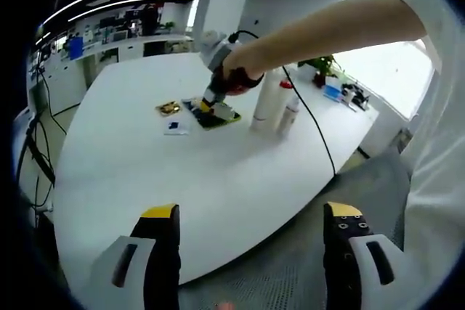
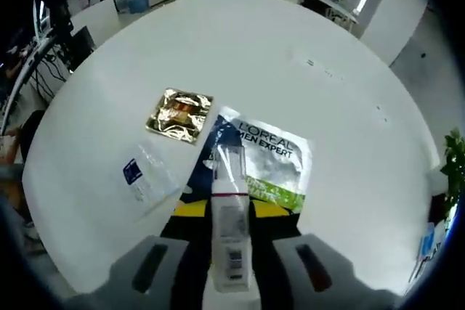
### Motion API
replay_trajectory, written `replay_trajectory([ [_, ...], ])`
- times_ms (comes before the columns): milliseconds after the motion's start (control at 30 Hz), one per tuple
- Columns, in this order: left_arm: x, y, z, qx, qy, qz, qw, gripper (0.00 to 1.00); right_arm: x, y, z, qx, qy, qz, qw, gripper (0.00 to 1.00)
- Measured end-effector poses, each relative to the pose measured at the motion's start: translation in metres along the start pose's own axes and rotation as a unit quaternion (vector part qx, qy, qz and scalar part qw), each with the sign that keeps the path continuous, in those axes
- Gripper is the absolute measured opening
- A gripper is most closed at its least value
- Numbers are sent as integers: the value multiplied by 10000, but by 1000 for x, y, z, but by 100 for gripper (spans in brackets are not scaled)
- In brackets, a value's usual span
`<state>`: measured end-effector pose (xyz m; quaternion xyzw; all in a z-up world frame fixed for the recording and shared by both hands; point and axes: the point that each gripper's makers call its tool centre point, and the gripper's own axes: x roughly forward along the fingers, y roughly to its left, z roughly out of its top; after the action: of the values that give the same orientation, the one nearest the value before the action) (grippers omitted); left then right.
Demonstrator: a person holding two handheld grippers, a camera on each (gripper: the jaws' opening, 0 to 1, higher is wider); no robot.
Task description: Arrange the skincare products in the storage area until every visible bottle or jar stands upright without overlapping.
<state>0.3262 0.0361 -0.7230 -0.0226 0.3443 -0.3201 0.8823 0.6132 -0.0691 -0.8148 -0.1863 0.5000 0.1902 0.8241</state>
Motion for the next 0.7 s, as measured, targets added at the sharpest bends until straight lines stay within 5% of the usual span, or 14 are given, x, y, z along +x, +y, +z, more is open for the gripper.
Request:
replay_trajectory([
  [700,-2,1,1,-40,-72,-15,10000,78,-16,32,-3,-89,-44,311,9995,20],
])
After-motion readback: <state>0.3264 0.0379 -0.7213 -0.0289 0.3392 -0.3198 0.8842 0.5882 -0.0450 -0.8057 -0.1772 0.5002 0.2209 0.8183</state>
